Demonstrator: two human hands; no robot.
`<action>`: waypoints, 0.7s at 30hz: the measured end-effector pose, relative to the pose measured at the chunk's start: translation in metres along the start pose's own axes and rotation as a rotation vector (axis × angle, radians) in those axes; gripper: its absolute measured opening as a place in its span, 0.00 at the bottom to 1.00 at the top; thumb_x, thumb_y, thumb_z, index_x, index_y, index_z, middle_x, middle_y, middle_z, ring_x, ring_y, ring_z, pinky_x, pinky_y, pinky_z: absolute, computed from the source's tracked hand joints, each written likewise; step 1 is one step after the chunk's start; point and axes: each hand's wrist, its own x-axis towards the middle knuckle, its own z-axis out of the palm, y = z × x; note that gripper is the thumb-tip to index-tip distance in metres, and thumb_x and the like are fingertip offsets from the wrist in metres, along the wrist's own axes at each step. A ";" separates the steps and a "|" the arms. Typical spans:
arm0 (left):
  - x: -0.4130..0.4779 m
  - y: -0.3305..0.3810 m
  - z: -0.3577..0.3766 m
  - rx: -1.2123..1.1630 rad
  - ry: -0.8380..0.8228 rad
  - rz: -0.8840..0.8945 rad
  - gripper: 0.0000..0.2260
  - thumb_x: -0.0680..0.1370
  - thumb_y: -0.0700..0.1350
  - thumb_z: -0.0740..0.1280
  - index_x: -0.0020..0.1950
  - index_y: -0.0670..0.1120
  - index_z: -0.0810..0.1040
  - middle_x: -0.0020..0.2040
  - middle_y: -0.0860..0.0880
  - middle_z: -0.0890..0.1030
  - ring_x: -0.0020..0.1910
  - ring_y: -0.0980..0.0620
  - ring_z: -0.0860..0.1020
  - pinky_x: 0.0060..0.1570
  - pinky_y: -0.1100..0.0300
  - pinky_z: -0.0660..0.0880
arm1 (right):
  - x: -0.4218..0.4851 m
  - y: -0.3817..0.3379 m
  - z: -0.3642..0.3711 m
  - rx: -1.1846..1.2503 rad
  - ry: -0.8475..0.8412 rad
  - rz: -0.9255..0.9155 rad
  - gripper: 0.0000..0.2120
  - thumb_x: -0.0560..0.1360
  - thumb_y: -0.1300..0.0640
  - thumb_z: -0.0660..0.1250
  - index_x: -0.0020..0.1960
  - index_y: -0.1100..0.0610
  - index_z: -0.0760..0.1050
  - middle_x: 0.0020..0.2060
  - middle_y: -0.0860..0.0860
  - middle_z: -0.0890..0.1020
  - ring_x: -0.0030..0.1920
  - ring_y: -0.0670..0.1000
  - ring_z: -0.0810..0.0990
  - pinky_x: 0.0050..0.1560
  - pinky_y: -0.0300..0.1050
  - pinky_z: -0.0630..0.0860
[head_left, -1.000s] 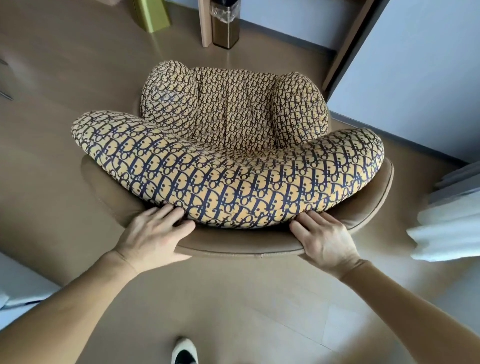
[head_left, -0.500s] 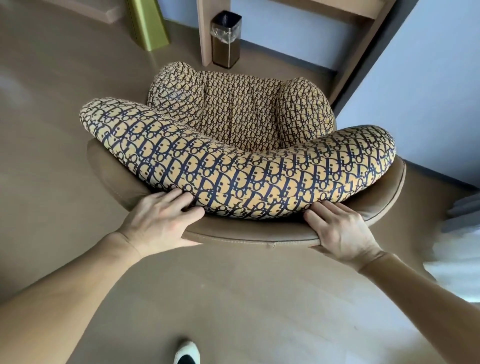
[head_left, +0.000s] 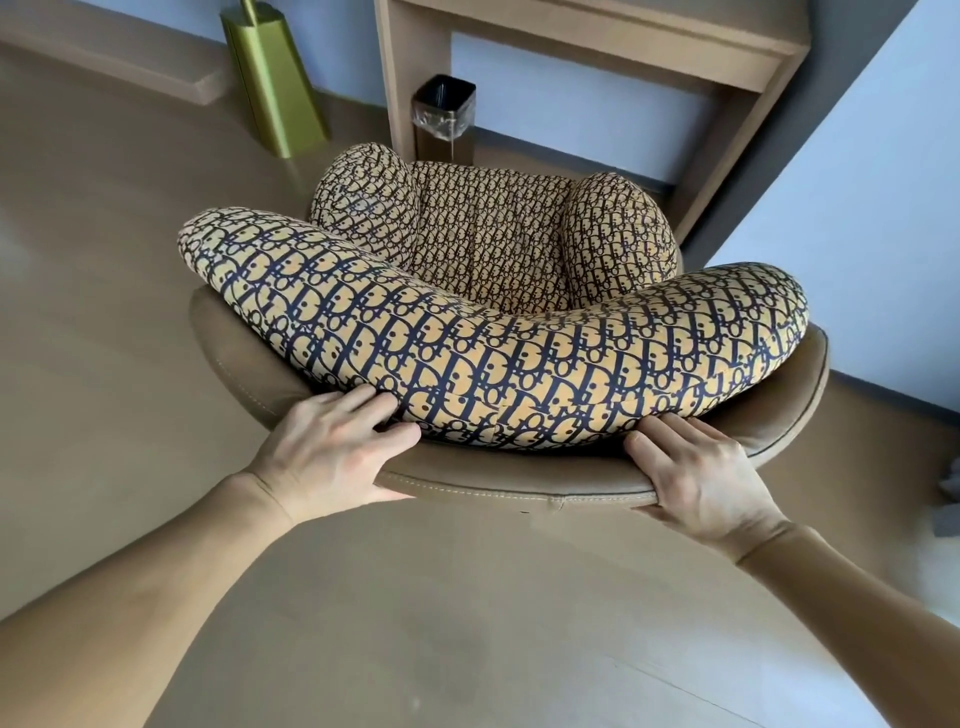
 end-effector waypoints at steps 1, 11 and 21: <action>0.008 -0.010 0.004 -0.002 0.003 0.007 0.27 0.62 0.65 0.81 0.46 0.47 0.79 0.39 0.46 0.76 0.37 0.44 0.77 0.30 0.54 0.77 | 0.009 0.006 0.004 -0.004 0.001 0.001 0.27 0.81 0.32 0.54 0.50 0.57 0.70 0.41 0.53 0.75 0.39 0.58 0.76 0.38 0.52 0.78; 0.080 -0.095 0.043 -0.026 0.046 0.064 0.30 0.60 0.66 0.81 0.47 0.48 0.75 0.39 0.47 0.75 0.37 0.44 0.76 0.30 0.54 0.75 | 0.092 0.059 0.035 -0.039 -0.005 0.031 0.24 0.77 0.33 0.62 0.50 0.56 0.68 0.40 0.52 0.75 0.38 0.57 0.75 0.37 0.51 0.78; 0.147 -0.167 0.079 -0.030 0.150 0.078 0.27 0.67 0.68 0.76 0.45 0.47 0.73 0.38 0.47 0.74 0.36 0.43 0.75 0.28 0.54 0.74 | 0.162 0.111 0.070 -0.114 -0.007 0.025 0.26 0.73 0.33 0.65 0.52 0.56 0.68 0.42 0.51 0.74 0.41 0.55 0.72 0.39 0.49 0.77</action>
